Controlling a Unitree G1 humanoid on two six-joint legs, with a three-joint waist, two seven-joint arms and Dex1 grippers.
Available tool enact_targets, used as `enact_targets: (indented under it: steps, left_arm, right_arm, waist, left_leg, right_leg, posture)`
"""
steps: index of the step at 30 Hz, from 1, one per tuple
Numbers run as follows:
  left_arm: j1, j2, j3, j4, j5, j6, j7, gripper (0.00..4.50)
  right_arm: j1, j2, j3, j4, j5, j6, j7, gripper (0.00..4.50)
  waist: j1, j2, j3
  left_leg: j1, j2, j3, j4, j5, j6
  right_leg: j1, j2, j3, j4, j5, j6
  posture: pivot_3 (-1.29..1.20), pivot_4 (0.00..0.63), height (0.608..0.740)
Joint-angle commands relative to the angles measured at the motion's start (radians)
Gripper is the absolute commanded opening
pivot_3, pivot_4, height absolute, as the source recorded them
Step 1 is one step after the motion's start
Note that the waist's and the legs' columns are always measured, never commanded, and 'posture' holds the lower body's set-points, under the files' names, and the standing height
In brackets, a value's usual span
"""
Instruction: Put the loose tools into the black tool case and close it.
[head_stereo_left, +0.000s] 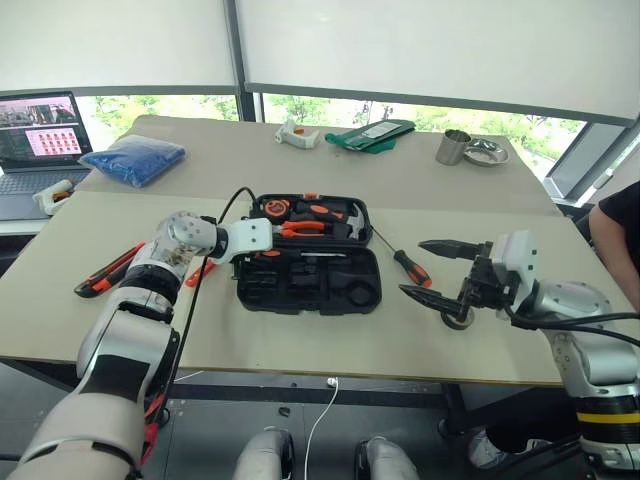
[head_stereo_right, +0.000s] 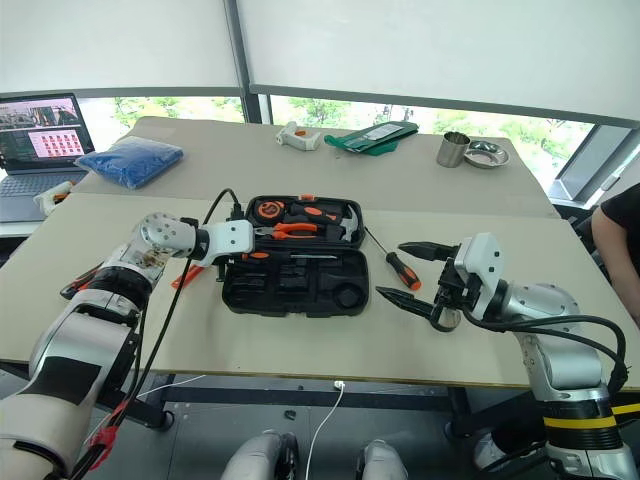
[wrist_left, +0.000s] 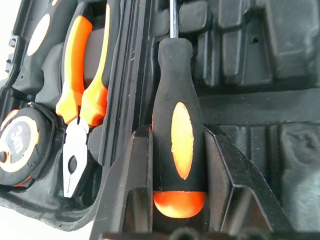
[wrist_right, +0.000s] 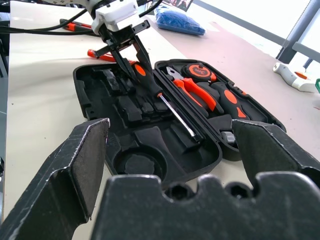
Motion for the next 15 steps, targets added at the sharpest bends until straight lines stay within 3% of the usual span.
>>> enact_targets:
  steps: [1, 4, 10, 11, 15]
  left_arm:
    - [-0.013, -0.013, 0.039, 0.015, -0.036, -0.028, -0.004, 2.19]
    - [-0.006, -0.034, 0.123, 0.0, -0.126, -0.041, -0.013, 3.27]
    - [0.032, -0.052, 0.235, -0.025, -0.249, 0.082, -0.073, 3.27]
    - [0.042, -0.055, 0.241, -0.034, -0.258, 0.103, -0.078, 2.73]
    - [0.077, -0.083, 0.255, -0.056, -0.265, 0.18, -0.018, 1.4]
  right_arm:
    - [0.012, -0.002, -0.027, -0.059, 0.036, 0.011, 0.006, 4.5]
    - [0.037, -0.002, -0.032, -0.089, 0.065, 0.032, 0.017, 4.5]
    - [0.078, 0.008, -0.065, -0.133, 0.111, 0.063, -0.007, 4.5]
    - [0.081, 0.012, -0.07, -0.137, 0.117, 0.065, -0.016, 4.5]
    - [0.074, 0.042, -0.076, -0.136, 0.124, 0.069, -0.05, 4.5]
  waist:
    - [0.0, 0.0, 0.0]
    - [0.0, 0.0, 0.0]
    - [-0.005, 0.0, 0.0]
    - [-0.005, 0.0, 0.0]
    - [-0.006, 0.0, 0.0]
  left_leg:
    - [0.0, 0.0, 0.0, 0.0, 0.0, 0.0]
    - [0.0, 0.0, 0.0, 0.0, 0.0, 0.0]
    - [0.0, 0.0, 0.0, 0.0, 0.0, 0.0]
    - [0.0, 0.0, 0.0, 0.0, 0.0, 0.0]
    - [0.0, 0.0, 0.0, 0.0, 0.0, 0.0]
  right_leg:
    - [0.0, 0.0, 0.0, 0.0, 0.0, 0.0]
    - [0.0, 0.0, 0.0, 0.0, 0.0, 0.0]
    - [0.0, 0.0, 0.0, 0.001, 0.001, 0.001]
    - [0.0, 0.0, 0.0, 0.001, 0.002, 0.002]
    - [0.0, 0.0, 0.0, 0.002, 0.002, 0.003]
  posture:
    - [0.0, 0.15, 0.74]
    - [0.0, 0.15, 0.74]
    - [0.0, 0.15, 0.74]
    - [0.0, 0.15, 0.74]
    - [0.0, 0.15, 0.74]
